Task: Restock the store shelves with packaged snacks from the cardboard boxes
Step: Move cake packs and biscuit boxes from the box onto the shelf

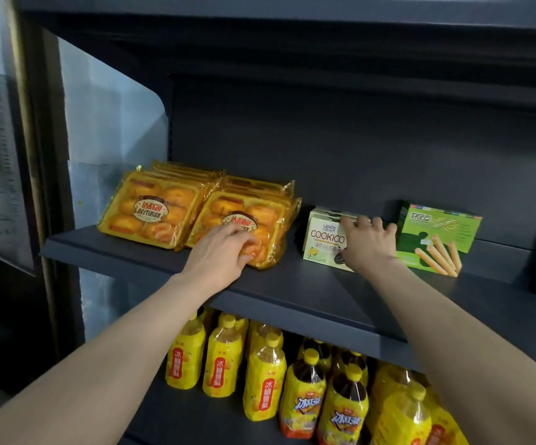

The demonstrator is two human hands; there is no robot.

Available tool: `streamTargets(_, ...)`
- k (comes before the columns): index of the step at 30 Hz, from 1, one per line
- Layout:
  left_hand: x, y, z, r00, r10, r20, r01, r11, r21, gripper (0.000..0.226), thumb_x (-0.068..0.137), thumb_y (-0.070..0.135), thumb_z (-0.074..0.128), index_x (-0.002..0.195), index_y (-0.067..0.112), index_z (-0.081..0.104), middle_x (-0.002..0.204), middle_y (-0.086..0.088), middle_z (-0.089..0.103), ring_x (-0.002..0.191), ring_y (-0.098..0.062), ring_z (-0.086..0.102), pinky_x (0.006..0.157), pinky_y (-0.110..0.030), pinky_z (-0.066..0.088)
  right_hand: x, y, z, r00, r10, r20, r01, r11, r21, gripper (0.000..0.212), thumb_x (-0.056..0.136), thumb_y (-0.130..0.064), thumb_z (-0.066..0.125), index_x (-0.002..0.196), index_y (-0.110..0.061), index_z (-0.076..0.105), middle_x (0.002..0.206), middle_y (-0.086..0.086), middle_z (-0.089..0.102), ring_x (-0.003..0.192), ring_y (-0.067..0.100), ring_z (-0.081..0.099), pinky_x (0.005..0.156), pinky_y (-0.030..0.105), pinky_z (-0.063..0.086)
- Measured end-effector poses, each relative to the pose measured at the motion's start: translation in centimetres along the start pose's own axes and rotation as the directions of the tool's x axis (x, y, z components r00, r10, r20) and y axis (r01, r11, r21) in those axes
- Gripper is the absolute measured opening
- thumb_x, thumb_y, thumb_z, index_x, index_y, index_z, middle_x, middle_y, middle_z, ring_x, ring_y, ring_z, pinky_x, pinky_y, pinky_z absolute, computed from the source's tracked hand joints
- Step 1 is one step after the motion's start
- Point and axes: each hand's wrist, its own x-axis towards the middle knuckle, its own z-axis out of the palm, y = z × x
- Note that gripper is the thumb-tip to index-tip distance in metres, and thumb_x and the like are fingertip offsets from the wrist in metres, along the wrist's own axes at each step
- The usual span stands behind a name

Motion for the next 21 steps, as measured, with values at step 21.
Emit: streamTargets(21,-17.3,-8.4,-3.1,0.966,-0.206,-0.157,0.183,0.972,-0.149,0.028,0.096,0.024,0.059,0.123,0.023,0.063,0.126,-0.003,0.057,0.115,-0.029,0.055,0.09,-0.046,0.049,-16.2,-14.6,-5.5,0.837,-0.203,-0.508,0.338,0.922,0.188,0.046,0.099,-0.043,0.044,0.133,-0.013,0.052,0.121,0.018,0.059,0.113,0.041,0.052,0.09,0.051,0.04)
